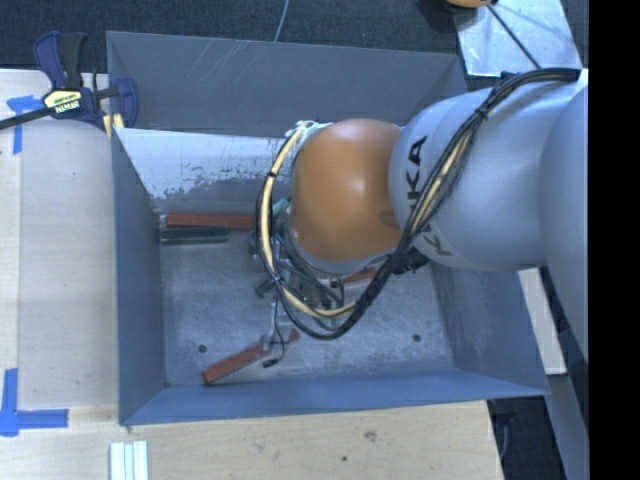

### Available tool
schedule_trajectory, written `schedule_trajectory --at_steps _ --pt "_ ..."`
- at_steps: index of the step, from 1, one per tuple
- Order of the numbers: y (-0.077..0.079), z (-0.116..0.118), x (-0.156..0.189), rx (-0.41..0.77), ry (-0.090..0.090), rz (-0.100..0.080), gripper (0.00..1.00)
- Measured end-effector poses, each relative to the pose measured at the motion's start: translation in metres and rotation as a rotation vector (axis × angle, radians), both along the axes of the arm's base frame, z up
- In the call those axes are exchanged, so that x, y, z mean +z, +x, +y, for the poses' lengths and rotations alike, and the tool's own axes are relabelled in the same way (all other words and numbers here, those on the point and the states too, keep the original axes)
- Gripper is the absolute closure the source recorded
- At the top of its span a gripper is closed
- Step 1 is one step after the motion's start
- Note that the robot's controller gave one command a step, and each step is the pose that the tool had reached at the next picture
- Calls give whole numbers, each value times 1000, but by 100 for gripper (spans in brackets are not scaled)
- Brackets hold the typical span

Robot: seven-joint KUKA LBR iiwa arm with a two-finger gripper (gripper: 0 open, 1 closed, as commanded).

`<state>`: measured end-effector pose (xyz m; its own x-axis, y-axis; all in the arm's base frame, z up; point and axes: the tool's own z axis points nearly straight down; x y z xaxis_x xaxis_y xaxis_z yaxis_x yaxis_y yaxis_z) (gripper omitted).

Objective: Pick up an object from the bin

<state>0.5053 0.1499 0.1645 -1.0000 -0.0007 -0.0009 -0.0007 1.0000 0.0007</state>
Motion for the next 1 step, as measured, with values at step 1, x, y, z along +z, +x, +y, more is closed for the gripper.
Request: schedule_trajectory --at_steps 1 --pt "1 0 0 -1 0 -1 0"
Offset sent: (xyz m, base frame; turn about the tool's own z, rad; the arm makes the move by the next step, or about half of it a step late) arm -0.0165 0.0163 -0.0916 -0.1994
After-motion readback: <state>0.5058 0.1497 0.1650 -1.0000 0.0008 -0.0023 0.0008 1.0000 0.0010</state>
